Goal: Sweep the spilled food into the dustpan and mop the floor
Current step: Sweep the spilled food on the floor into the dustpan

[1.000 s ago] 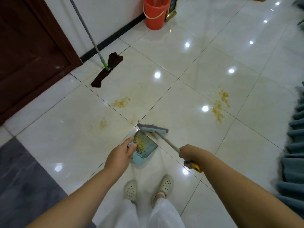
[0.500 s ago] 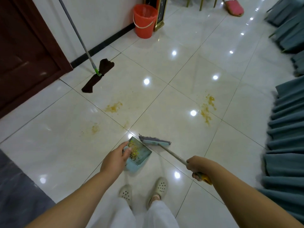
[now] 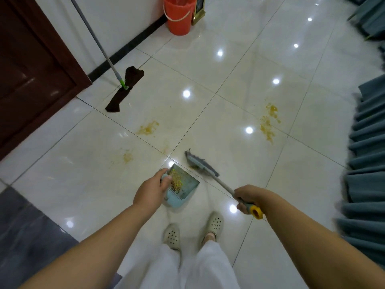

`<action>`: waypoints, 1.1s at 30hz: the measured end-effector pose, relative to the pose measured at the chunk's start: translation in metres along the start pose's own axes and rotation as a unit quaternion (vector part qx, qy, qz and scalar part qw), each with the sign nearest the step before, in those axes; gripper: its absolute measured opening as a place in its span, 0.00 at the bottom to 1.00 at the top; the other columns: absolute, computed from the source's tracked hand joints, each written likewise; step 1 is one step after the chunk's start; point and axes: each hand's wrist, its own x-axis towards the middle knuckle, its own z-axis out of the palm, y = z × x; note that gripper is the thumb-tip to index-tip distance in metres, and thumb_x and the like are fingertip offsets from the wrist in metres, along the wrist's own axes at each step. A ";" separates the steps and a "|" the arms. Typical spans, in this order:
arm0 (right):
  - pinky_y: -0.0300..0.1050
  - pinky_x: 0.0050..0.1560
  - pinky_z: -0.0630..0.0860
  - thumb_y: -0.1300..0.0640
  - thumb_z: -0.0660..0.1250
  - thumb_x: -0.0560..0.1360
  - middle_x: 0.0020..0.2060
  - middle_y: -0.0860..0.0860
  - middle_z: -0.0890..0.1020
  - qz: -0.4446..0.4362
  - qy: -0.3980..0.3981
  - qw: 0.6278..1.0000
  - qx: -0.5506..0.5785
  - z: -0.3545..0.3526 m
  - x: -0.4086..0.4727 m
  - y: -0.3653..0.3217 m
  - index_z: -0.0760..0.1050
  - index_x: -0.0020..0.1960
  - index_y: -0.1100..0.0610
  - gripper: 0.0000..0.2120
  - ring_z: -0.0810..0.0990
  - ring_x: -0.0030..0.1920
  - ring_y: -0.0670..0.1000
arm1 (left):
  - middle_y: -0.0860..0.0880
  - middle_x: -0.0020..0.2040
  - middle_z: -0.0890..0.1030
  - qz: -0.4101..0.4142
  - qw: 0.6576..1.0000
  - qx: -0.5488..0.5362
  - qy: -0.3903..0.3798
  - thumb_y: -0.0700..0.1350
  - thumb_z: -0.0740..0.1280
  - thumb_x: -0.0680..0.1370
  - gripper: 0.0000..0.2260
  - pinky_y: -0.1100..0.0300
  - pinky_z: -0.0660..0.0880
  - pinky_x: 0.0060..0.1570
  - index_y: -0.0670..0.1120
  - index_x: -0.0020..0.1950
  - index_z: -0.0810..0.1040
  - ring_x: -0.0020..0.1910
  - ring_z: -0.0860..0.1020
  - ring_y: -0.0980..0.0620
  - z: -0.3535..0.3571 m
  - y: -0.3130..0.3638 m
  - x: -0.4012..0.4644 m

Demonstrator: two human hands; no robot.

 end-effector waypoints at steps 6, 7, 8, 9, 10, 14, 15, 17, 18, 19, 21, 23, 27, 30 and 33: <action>0.36 0.21 0.68 0.61 0.60 0.77 0.27 0.55 0.72 0.022 -0.091 0.996 0.010 0.011 -0.032 0.012 0.67 0.61 0.65 0.14 0.68 0.20 0.47 | 0.45 0.51 0.81 0.014 1.000 0.009 0.006 0.58 0.54 0.80 0.20 0.60 0.69 0.40 0.53 0.70 0.68 0.47 0.78 0.47 -0.004 -0.008 0.005; 0.35 0.20 0.68 0.61 0.60 0.77 0.25 0.55 0.71 0.021 -0.099 0.995 0.021 0.008 -0.039 0.015 0.67 0.62 0.65 0.14 0.67 0.19 0.47 | 0.45 0.52 0.81 0.018 1.000 0.005 0.006 0.58 0.54 0.80 0.21 0.59 0.70 0.40 0.53 0.70 0.68 0.48 0.78 0.47 -0.005 -0.009 0.006; 0.35 0.19 0.67 0.61 0.60 0.78 0.24 0.54 0.71 0.018 -0.099 0.995 0.028 0.004 -0.046 0.018 0.67 0.63 0.65 0.15 0.67 0.19 0.47 | 0.45 0.53 0.81 0.020 1.000 0.002 0.004 0.58 0.54 0.80 0.21 0.59 0.70 0.41 0.52 0.70 0.68 0.48 0.79 0.46 -0.005 -0.009 0.006; 0.35 0.19 0.67 0.60 0.61 0.78 0.24 0.54 0.71 0.015 -0.095 0.995 0.035 0.000 -0.053 0.020 0.67 0.65 0.65 0.17 0.67 0.19 0.46 | 0.46 0.54 0.81 0.021 1.000 -0.001 0.002 0.58 0.54 0.80 0.20 0.59 0.70 0.41 0.52 0.70 0.68 0.48 0.79 0.46 -0.006 -0.010 0.006; 0.34 0.19 0.68 0.60 0.61 0.78 0.25 0.54 0.71 0.011 -0.090 0.995 0.043 -0.003 -0.058 0.023 0.67 0.67 0.64 0.18 0.67 0.19 0.46 | 0.46 0.54 0.81 0.021 1.000 -0.005 0.000 0.58 0.54 0.80 0.20 0.59 0.70 0.41 0.52 0.69 0.68 0.48 0.79 0.46 -0.006 -0.011 0.006; 0.34 0.18 0.68 0.60 0.60 0.79 0.27 0.55 0.71 -0.007 -0.075 0.995 0.069 -0.012 -0.069 0.025 0.64 0.70 0.62 0.20 0.66 0.18 0.46 | 0.46 0.54 0.81 0.018 1.000 -0.019 -0.002 0.57 0.56 0.80 0.19 0.59 0.70 0.41 0.53 0.69 0.69 0.47 0.79 0.46 -0.008 -0.018 0.000; 0.34 0.18 0.68 0.60 0.60 0.79 0.28 0.55 0.71 -0.011 -0.071 0.995 0.072 -0.012 -0.067 0.023 0.64 0.69 0.62 0.19 0.66 0.18 0.46 | 0.46 0.53 0.81 0.018 1.000 -0.021 -0.001 0.57 0.56 0.80 0.19 0.59 0.69 0.41 0.53 0.68 0.70 0.47 0.79 0.46 -0.010 -0.020 -0.002; 0.34 0.18 0.68 0.60 0.59 0.80 0.28 0.56 0.72 -0.016 -0.058 0.996 0.067 -0.009 -0.059 0.017 0.65 0.67 0.63 0.17 0.67 0.18 0.46 | 0.47 0.49 0.81 0.017 1.000 -0.020 0.004 0.57 0.56 0.80 0.19 0.60 0.69 0.39 0.53 0.68 0.70 0.44 0.78 0.47 -0.012 -0.025 -0.007; 0.34 0.18 0.68 0.60 0.59 0.80 0.29 0.57 0.73 -0.017 -0.051 0.997 0.060 -0.006 -0.052 0.013 0.65 0.66 0.64 0.16 0.67 0.18 0.47 | 0.48 0.46 0.81 0.017 1.000 -0.017 0.007 0.58 0.56 0.80 0.19 0.61 0.68 0.37 0.53 0.68 0.71 0.42 0.78 0.49 -0.013 -0.028 -0.010; 0.35 0.19 0.68 0.60 0.59 0.79 0.30 0.57 0.73 -0.017 -0.044 0.998 0.052 -0.002 -0.045 0.009 0.66 0.64 0.64 0.15 0.68 0.18 0.47 | 0.49 0.43 0.79 0.016 1.000 -0.014 0.010 0.58 0.56 0.80 0.19 0.62 0.68 0.34 0.54 0.68 0.71 0.40 0.77 0.50 -0.014 -0.031 -0.012; 0.36 0.20 0.69 0.60 0.59 0.79 0.32 0.59 0.75 -0.012 -0.037 0.998 0.042 0.008 -0.031 0.003 0.67 0.60 0.64 0.12 0.69 0.18 0.48 | 0.51 0.40 0.77 0.009 1.000 -0.010 0.016 0.58 0.56 0.80 0.18 0.64 0.67 0.32 0.54 0.67 0.71 0.38 0.76 0.52 -0.015 -0.036 -0.016; 0.36 0.20 0.70 0.61 0.59 0.79 0.33 0.59 0.74 0.000 -0.046 0.998 0.041 0.022 -0.021 0.002 0.66 0.59 0.65 0.11 0.70 0.18 0.48 | 0.50 0.41 0.78 0.001 1.000 -0.010 0.018 0.59 0.56 0.79 0.18 0.64 0.67 0.32 0.55 0.67 0.71 0.38 0.76 0.52 -0.015 -0.040 -0.017; 0.36 0.22 0.70 0.62 0.59 0.78 0.31 0.59 0.74 0.013 -0.093 0.995 0.026 0.043 -0.018 0.011 0.65 0.58 0.65 0.12 0.70 0.19 0.48 | 0.47 0.48 0.81 -0.001 1.000 -0.003 0.016 0.60 0.56 0.79 0.19 0.63 0.68 0.33 0.55 0.68 0.70 0.40 0.76 0.52 -0.012 -0.046 -0.019; 0.35 0.20 0.70 0.61 0.60 0.79 0.24 0.57 0.74 0.016 -0.135 0.989 0.050 0.032 -0.031 0.012 0.65 0.61 0.65 0.13 0.68 0.18 0.47 | 0.49 0.48 0.81 0.001 1.000 -0.013 0.013 0.60 0.55 0.79 0.20 0.64 0.68 0.33 0.55 0.69 0.69 0.41 0.76 0.51 -0.011 -0.046 -0.020; 0.35 0.19 0.70 0.61 0.61 0.78 0.25 0.57 0.74 0.004 -0.125 0.991 0.054 0.010 -0.047 0.012 0.65 0.68 0.64 0.19 0.68 0.18 0.47 | 0.48 0.47 0.80 0.004 1.000 -0.002 0.017 0.58 0.55 0.80 0.20 0.62 0.69 0.33 0.54 0.70 0.68 0.41 0.76 0.51 -0.010 -0.045 -0.023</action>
